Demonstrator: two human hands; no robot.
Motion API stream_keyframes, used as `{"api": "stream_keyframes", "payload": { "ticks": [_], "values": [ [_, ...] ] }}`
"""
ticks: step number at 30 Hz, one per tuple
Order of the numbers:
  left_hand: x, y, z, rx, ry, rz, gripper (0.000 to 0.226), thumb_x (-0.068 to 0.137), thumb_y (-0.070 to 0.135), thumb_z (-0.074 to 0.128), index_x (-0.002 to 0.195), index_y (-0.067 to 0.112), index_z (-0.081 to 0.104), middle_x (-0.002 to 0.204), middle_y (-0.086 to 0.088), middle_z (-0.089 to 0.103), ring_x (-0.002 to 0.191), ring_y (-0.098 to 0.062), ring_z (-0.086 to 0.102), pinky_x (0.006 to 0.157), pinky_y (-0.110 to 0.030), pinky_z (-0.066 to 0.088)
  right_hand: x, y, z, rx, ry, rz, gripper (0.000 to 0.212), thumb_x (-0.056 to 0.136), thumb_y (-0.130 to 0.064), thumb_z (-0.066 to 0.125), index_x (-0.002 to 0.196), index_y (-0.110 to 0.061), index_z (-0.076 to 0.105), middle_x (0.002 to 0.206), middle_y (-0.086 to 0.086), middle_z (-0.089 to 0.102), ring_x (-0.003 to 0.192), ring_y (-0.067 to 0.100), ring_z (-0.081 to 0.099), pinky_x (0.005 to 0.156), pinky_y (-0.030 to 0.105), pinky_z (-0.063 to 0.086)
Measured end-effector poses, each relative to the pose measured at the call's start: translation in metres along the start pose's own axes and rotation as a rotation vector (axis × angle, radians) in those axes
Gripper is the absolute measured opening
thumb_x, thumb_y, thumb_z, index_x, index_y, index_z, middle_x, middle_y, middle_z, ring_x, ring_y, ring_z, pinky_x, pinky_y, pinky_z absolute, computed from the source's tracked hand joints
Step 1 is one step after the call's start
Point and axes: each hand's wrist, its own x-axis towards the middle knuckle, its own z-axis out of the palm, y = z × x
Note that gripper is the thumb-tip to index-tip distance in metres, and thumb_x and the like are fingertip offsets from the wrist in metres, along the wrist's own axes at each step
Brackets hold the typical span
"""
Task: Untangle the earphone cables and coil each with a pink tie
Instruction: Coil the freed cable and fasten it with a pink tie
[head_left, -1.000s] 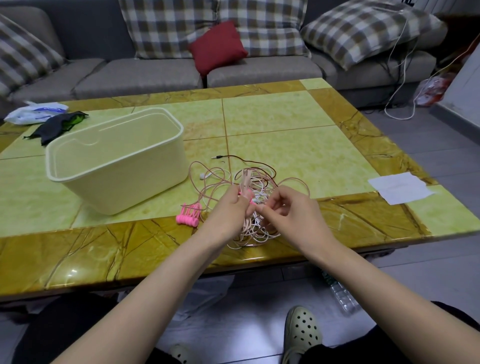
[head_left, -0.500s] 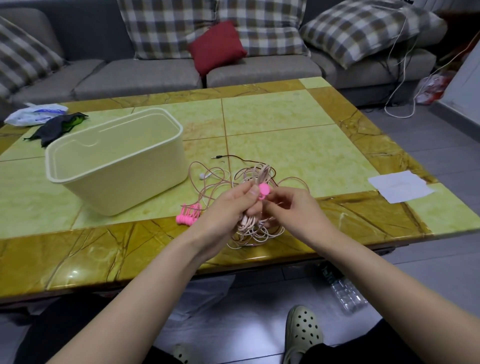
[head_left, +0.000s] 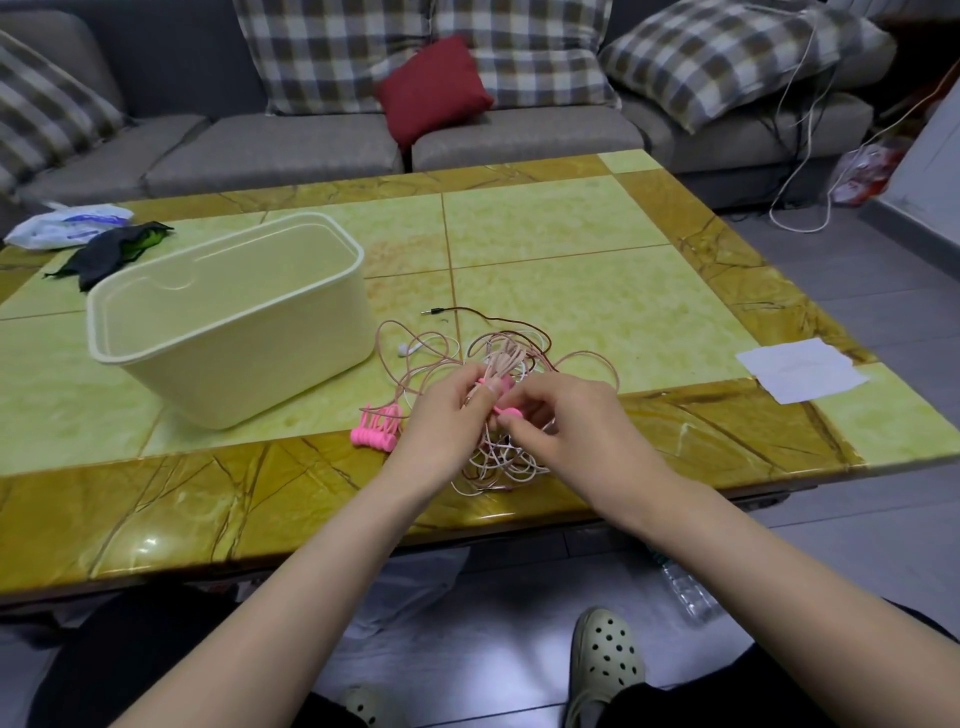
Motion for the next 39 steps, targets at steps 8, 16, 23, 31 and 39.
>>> {"api": "stream_keyframes", "payload": {
  "ticks": [8, 16, 23, 31, 39],
  "values": [
    [-0.009, 0.005, 0.005, 0.1, -0.055, 0.018, 0.028, 0.1, 0.011, 0.038, 0.11, 0.023, 0.061, 0.072, 0.015, 0.056, 0.057, 0.008, 0.047, 0.056, -0.013, 0.035, 0.006, -0.008, -0.001, 0.349, 0.113, 0.188, 0.008, 0.084, -0.002, 0.065, 0.081, -0.01, 0.064, 0.068, 0.008, 0.067, 0.06, 0.014, 0.069, 0.058, 0.023, 0.058],
    [-0.013, 0.011, -0.002, 0.058, -0.052, 0.006, 0.034, 0.097, 0.002, 0.036, 0.117, 0.012, 0.062, 0.082, 0.006, 0.066, 0.062, 0.01, 0.052, 0.055, -0.012, 0.037, 0.008, -0.008, -0.004, 0.306, 0.004, 0.157, 0.016, 0.08, -0.003, 0.07, 0.093, -0.011, 0.071, 0.077, 0.003, 0.07, 0.071, 0.014, 0.07, 0.07, 0.025, 0.058],
    [-0.017, 0.016, 0.003, -0.056, -0.128, -0.082, 0.04, 0.098, -0.001, 0.033, 0.084, 0.028, 0.057, 0.056, 0.011, 0.05, 0.04, 0.002, 0.034, 0.041, -0.011, 0.025, 0.007, -0.011, -0.008, -0.164, -0.021, -0.069, 0.016, 0.083, -0.017, 0.065, 0.095, -0.025, 0.071, 0.091, -0.005, 0.07, 0.086, 0.015, 0.063, 0.079, 0.036, 0.05],
    [-0.011, 0.016, -0.001, -0.132, -0.14, -0.184, 0.036, 0.099, 0.018, 0.043, 0.071, 0.013, 0.064, 0.05, 0.009, 0.049, 0.05, -0.009, 0.033, 0.047, -0.02, 0.02, 0.016, -0.003, -0.016, -0.217, -0.049, -0.115, 0.011, 0.083, -0.023, 0.067, 0.094, -0.02, 0.067, 0.081, -0.012, 0.053, 0.076, 0.006, 0.048, 0.076, 0.03, 0.045],
    [-0.013, 0.015, 0.004, -0.086, -0.221, -0.223, 0.026, 0.093, -0.004, 0.034, 0.083, -0.007, 0.057, 0.044, 0.01, 0.053, 0.042, -0.004, 0.035, 0.043, -0.017, 0.023, 0.026, -0.003, -0.024, -0.302, -0.116, -0.1, 0.021, 0.078, -0.043, 0.069, 0.075, -0.029, 0.052, 0.082, -0.013, 0.049, 0.084, 0.007, 0.039, 0.068, 0.026, 0.031]
  ]
}}
